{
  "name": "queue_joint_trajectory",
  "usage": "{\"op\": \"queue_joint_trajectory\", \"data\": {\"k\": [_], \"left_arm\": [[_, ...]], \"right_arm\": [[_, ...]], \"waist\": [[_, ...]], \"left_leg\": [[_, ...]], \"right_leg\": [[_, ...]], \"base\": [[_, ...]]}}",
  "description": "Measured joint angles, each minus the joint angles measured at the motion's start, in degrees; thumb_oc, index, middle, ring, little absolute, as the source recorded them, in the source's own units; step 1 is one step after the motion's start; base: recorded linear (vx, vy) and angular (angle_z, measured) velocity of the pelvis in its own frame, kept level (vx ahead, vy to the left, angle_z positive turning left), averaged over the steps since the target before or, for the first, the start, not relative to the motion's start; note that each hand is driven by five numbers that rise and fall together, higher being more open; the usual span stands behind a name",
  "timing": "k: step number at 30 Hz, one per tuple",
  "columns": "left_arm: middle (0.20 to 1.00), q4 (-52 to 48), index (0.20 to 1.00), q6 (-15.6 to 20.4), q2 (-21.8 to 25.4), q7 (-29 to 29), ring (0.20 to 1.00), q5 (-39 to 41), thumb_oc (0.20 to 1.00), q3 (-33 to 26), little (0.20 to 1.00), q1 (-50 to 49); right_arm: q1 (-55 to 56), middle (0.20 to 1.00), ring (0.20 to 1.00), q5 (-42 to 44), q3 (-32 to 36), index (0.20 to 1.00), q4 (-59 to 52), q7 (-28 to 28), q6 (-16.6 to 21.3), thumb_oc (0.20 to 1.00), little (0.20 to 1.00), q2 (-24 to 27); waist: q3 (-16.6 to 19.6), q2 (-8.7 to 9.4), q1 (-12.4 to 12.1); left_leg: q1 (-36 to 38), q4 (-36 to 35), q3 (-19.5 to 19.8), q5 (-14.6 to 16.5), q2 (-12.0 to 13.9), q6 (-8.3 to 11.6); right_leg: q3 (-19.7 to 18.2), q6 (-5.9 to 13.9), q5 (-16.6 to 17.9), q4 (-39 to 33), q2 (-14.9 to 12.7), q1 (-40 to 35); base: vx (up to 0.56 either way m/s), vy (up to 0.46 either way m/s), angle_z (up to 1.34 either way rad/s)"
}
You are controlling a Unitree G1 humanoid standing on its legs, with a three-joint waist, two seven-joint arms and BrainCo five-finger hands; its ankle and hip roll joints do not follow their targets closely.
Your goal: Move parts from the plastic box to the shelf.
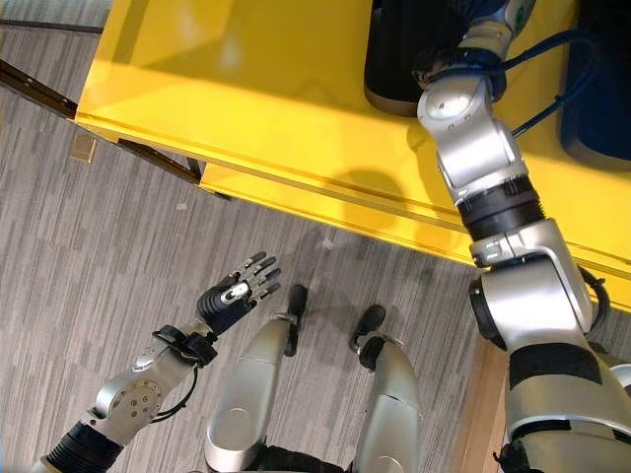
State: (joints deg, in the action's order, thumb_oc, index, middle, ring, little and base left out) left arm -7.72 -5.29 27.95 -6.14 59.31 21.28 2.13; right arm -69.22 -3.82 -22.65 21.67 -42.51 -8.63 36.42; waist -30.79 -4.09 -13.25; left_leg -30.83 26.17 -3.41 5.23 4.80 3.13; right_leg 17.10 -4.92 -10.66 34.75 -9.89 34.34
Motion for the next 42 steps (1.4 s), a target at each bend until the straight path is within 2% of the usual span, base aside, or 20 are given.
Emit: {"op": "queue_joint_trajectory", "data": {"k": [1,3,10,15,20,24,28,31,34,42], "left_arm": [[1.0,0.0,1.0,0.2,-0.6,-0.2,1.0,-0.3,1.0,0.0,1.0,-0.1],[1.0,0.3,1.0,1.0,-0.8,-0.4,1.0,-0.3,1.0,0.0,1.0,-0.2],[1.0,1.7,1.0,2.2,-1.4,-1.5,1.0,-0.3,1.0,-2.1,1.0,-2.6],[1.0,1.7,1.0,2.2,-2.6,-1.6,1.0,-0.4,1.0,-3.3,1.0,-2.9],[1.0,1.6,1.0,2.2,-2.7,-1.5,1.0,-0.4,1.0,-3.8,1.0,-2.9],[1.0,1.4,1.0,2.1,-2.7,-1.5,1.0,-0.5,1.0,-4.5,1.0,-3.0],[1.0,1.4,1.0,2.1,-2.7,-1.5,1.0,-0.7,1.0,-4.4,1.0,-3.0],[1.0,1.4,1.0,2.1,-2.7,-2.3,1.0,-2.0,1.0,-4.5,1.0,-3.6],[1.0,1.4,1.0,2.0,-2.7,-2.7,1.0,-2.0,1.0,-4.5,1.0,-3.8],[1.0,1.4,1.0,1.8,-2.7,-2.9,1.0,-2.1,1.0,-4.8,1.0,-3.8]], "right_arm": [[2.5,1.0,1.0,-5.0,0.0,1.0,-2.8,3.3,-0.4,1.0,1.0,0.0],[4.5,1.0,1.0,-8.9,-1.0,1.0,-3.9,6.9,-1.7,1.0,1.0,0.2],[17.7,1.0,1.0,-8.9,-0.1,1.0,-11.9,15.1,-6.2,1.0,1.0,1.6],[20.7,1.0,1.0,-10.7,-0.2,1.0,-12.9,17.8,-7.5,1.0,1.0,2.5],[20.8,1.0,1.0,-11.5,1.7,1.0,-14.1,20.2,-7.8,1.0,1.0,2.6],[22.2,1.0,1.0,-16.3,1.7,1.0,-15.5,21.7,-8.3,1.0,1.0,2.9],[21.8,1.0,1.0,-26.6,1.7,1.0,-15.7,21.7,-7.2,1.0,1.0,3.2],[17.4,1.0,1.0,-33.6,-1.1,1.0,-20.2,21.8,-3.4,1.0,1.0,7.8],[17.1,1.0,1.0,-33.5,-4.4,1.0,-29.3,24.4,-2.2,1.0,1.0,8.9],[17.8,1.0,1.0,-28.9,-5.4,1.0,-25.0,28.9,-2.4,1.0,1.0,3.0]], "waist": [[0.0,0.0,0.5],[0.0,0.0,0.9],[0.0,0.07,2.6],[-0.1,0.22,4.5],[-0.6,1.16,4.8],[-0.9,2.13,4.9],[-0.9,2.17,4.6],[-0.9,2.17,4.2],[-0.9,2.16,4.2],[-0.9,2.16,3.5]], "left_leg": [[0.0,-0.1,-0.3,0.0,0.0,-0.05],[0.0,-0.3,-0.3,0.0,0.0,-0.06],[-0.3,-1.2,-0.7,0.1,0.2,-0.11],[-0.4,-1.7,-0.8,0.1,0.4,-0.2],[-0.4,-1.7,-0.8,0.1,0.9,-0.18],[-0.4,-1.7,-0.8,0.1,1.2,-0.17],[-0.5,-1.6,-0.9,0.1,1.2,-0.17],[-0.4,-1.7,-0.8,0.1,1.2,-0.16],[-0.2,-1.6,-0.9,0.1,1.2,-0.17],[-0.3,-1.1,-0.8,0.1,1.2,-0.24]], "right_leg": [[-0.3,0.09,0.1,-0.1,0.0,0.1],[-0.4,0.11,0.1,-0.2,0.1,0.2],[-0.7,0.52,0.4,-1.3,0.5,0.5],[-0.7,0.45,0.6,-1.9,0.9,0.5],[-0.7,0.29,0.8,-2.2,1.4,0.5],[-0.7,0.33,1.0,-2.6,1.7,0.3],[-0.7,0.35,1.1,-2.7,1.7,0.3],[-0.7,0.33,1.2,-2.7,1.7,0.3],[-0.7,0.27,1.2,-2.6,1.7,0.1],[-0.7,0.25,1.3,-2.5,1.7,0.0]], "base": [[-0.02,0.017,-0.09],[-0.01,0.009,-0.03],[0.0,-0.001,-0.02],[0.0,-0.009,-0.01],[0.0,-0.004,-0.01],[0.0,-0.004,-0.01],[0.0,0.0,0.0],[0.0,0.0,0.0],[0.0,0.0,0.0],[0.0,0.0,0.0]]}}
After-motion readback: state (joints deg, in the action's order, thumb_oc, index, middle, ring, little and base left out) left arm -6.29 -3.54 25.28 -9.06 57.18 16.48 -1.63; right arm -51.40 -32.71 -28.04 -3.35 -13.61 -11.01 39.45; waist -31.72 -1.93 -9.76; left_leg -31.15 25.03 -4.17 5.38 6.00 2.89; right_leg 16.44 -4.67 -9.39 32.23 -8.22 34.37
